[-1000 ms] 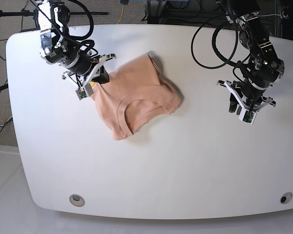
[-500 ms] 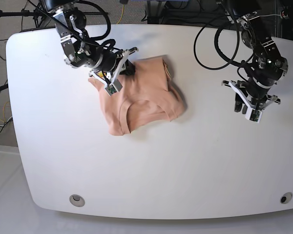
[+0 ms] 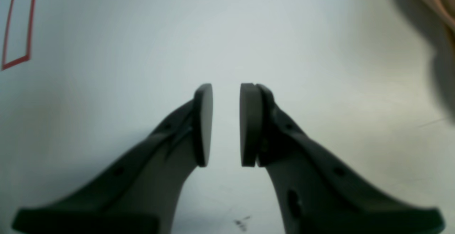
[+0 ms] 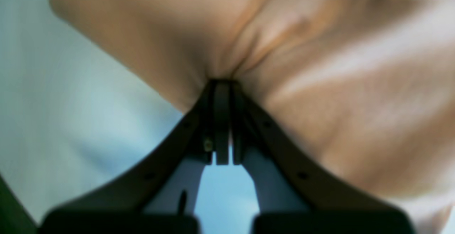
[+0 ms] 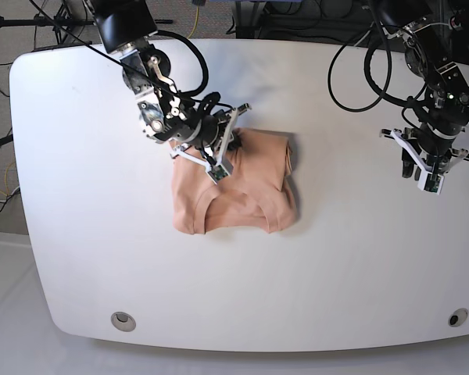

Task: Fold the T-shirt properly
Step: 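Press the right gripper onto the folded shirt to flatten it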

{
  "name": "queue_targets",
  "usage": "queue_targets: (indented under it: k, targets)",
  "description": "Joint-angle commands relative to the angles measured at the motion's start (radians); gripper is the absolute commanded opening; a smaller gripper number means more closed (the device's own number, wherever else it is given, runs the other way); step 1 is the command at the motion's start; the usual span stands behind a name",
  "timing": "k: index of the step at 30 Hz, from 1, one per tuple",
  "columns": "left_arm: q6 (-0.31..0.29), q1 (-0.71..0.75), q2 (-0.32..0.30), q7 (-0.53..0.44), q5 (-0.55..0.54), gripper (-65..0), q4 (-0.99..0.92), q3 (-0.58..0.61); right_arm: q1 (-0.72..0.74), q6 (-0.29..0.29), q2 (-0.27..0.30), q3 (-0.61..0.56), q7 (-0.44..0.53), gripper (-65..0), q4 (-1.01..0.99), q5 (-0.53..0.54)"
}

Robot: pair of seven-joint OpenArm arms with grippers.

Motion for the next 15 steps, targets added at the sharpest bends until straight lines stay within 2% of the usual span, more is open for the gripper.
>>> queue_targets:
  k: [1, 5, 8, 11, 15]
  targets:
    - [0.0, -0.012, -0.012, -0.018, -0.001, -52.7, 0.016, -0.013, 0.062, 0.004, -0.026, -0.02, 0.009, -64.0, -0.046, -0.019]
    - [0.0, -0.012, -0.012, -0.018, 0.0, -52.7, 0.016, -0.026, 0.128, 0.005, -0.063, -0.043, 0.011, -64.0, -0.135, -0.047]
    - [0.0, -0.012, -0.012, -0.018, 0.0, -52.7, 0.016, -0.033, 0.174, 0.005, -0.083, -0.056, 0.048, -64.0, -0.198, -0.073]
    - [0.0, -0.01, -0.012, -0.018, 0.0, -52.7, 0.016, -0.033, 0.2, 0.005, -0.086, -0.062, 0.097, -64.0, -0.244, -0.093]
    - [0.0, 0.004, -0.012, -0.018, 0.0, -52.7, 0.016, -0.033, 0.24, 0.005, -0.086, -0.06, 0.115, -63.9, -0.29, -0.091]
